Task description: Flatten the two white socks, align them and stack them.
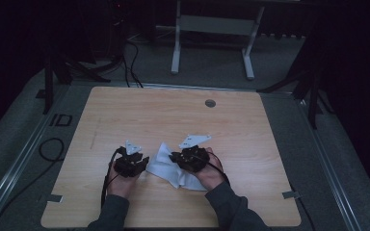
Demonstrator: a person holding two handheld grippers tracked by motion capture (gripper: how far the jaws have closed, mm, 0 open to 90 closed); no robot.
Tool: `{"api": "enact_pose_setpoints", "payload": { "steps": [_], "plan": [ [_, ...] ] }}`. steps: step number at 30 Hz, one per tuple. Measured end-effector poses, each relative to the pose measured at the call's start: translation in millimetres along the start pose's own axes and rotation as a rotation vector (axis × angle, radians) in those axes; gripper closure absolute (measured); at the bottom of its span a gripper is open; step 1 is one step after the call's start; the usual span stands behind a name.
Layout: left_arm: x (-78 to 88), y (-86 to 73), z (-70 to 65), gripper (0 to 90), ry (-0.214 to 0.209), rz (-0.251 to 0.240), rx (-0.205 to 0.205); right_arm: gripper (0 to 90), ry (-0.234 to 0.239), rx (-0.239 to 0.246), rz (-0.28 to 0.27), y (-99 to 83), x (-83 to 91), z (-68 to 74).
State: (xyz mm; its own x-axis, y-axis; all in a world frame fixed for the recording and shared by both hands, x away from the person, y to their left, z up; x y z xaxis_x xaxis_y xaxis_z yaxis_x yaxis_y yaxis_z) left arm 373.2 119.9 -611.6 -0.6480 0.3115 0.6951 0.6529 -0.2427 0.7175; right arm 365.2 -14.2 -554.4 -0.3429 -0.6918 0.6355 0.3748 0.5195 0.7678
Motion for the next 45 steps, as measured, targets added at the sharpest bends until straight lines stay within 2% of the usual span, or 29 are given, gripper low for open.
{"api": "enact_pose_setpoints", "payload": {
  "steps": [2, 4, 7, 13, 21, 30, 35, 40, 45],
  "plan": [
    [0.7, -0.1, 1.3, 67.7, 0.005, -0.001, 0.001, 82.5, 0.007, -0.016, 0.025, -3.5, -8.5, 2.1],
    [1.5, 0.1, 2.5, 68.4, 0.005, -0.005, 0.005, 82.5, 0.016, -0.052, 0.054, -7.4, -17.2, 3.6],
    [2.7, 0.4, 4.1, 68.8, 0.007, -0.008, 0.010, 82.5, 0.010, -0.091, 0.091, -13.1, -30.0, 2.5],
    [2.8, 0.6, 4.4, 69.7, 0.008, -0.010, 0.010, 82.4, 0.008, -0.120, 0.126, -20.3, -46.1, 3.8],
    [3.3, 1.0, 2.4, 70.2, 0.007, -0.009, -0.001, 81.6, 0.006, -0.123, 0.143, -24.8, -55.9, 7.1],
    [1.9, 1.3, -6.3, 71.4, -0.008, -0.006, -0.037, 78.0, 0.000, -0.136, 0.159, -29.3, -65.5, 6.7],
    [-1.0, 1.2, -11.6, 72.0, -0.015, -0.001, -0.056, 74.2, -0.009, -0.110, 0.170, -31.2, -68.5, 9.2],
    [-3.8, 0.7, -13.6, 73.3, -0.013, 0.004, -0.070, 71.9, -0.013, -0.103, 0.173, -32.0, -69.7, 9.6],
    [-4.5, 1.5, -16.9, 74.2, -0.016, 0.003, -0.086, 66.8, -0.025, -0.068, 0.181, -33.4, -70.8, 11.7]
  ]
}}
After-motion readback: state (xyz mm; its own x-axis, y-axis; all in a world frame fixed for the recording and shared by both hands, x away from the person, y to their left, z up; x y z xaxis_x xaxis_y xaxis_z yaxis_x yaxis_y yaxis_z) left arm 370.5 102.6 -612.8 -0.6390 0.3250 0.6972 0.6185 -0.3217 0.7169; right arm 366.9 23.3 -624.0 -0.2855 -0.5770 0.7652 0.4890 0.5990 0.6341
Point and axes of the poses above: each handheld gripper's, and its own axes: x roughly backward along the jaws, y roughly out of its top, z roughly to its left, the point moved 10 cm from there along -x, roughly forward along the jaws, and after that the axes turned 1 degree about y, right-handed, at the moved point
